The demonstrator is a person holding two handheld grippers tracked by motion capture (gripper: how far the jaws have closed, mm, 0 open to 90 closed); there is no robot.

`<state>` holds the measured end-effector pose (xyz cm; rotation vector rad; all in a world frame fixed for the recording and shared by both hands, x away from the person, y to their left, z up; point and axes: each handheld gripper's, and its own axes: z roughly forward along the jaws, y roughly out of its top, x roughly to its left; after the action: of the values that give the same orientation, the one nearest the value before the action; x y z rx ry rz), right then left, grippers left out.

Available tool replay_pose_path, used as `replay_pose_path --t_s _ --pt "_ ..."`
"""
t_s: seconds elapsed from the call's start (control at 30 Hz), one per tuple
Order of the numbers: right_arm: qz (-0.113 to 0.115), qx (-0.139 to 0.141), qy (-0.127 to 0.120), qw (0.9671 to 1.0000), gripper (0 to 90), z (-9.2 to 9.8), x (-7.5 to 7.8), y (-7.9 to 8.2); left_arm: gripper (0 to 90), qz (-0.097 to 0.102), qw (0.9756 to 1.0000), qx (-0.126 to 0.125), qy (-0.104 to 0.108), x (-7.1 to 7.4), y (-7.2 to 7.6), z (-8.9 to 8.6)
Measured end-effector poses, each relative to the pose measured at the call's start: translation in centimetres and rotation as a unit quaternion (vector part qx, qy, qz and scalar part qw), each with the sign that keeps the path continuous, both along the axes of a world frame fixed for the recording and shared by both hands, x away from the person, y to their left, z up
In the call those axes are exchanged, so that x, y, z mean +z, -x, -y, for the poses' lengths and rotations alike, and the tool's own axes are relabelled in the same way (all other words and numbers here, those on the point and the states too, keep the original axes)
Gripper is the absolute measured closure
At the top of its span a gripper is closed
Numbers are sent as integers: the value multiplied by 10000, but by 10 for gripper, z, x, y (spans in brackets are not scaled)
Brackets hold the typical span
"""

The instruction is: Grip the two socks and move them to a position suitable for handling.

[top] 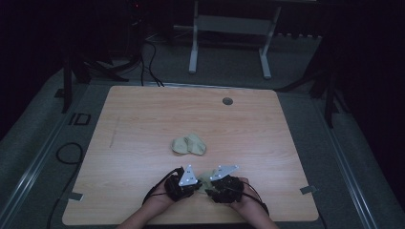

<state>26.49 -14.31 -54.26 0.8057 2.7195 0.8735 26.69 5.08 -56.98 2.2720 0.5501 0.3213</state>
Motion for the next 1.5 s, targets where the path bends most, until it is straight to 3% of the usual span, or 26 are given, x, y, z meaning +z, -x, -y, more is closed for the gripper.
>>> replay_pose_path --t_s 0.17,0.33,0.43,0.53,0.67,0.77,0.83,1.07,1.17,1.23,1.27,1.5 --pt "-37 79 99 9999 606 -3 -7 1 891 23 10000 42 -75 0 -2 2" --pt "3 63 118 9999 797 -4 -7 3 894 65 9999 45 -90 0 -1 3" --pt "44 4 121 9999 822 -2 -4 3 894 28 10000 32 -38 -1 -2 2" --pt "41 -57 -33 10000 828 6 8 4 895 69 9999 28 -80 -1 -1 3" --pt "92 -256 -366 9990 827 26 26 4 895 34 10000 47 -66 -1 -1 3" --pt "208 -433 -370 9982 827 37 32 4 895 52 9999 37 -92 0 -1 3" --pt "209 -739 -436 9961 825 57 36 -2 895 99 9999 27 -113 0 0 3" --pt "72 -1196 -400 9920 809 90 30 -14 894 96 9999 -23 -137 0 -1 3" --pt "24 -1269 -418 9910 756 95 26 -17 894 93 9999 -20 -128 0 -1 3" --pt "69 -1410 -353 9894 617 100 24 -19 894 75 9999 -26 -125 0 -1 3" --pt "97 -1409 -354 9893 617 101 24 -20 894 83 9999 -34 -133 0 -1 3" --pt "88 -1232 -294 9919 818 91 18 -22 894 85 9998 -63 -153 0 -2 3"
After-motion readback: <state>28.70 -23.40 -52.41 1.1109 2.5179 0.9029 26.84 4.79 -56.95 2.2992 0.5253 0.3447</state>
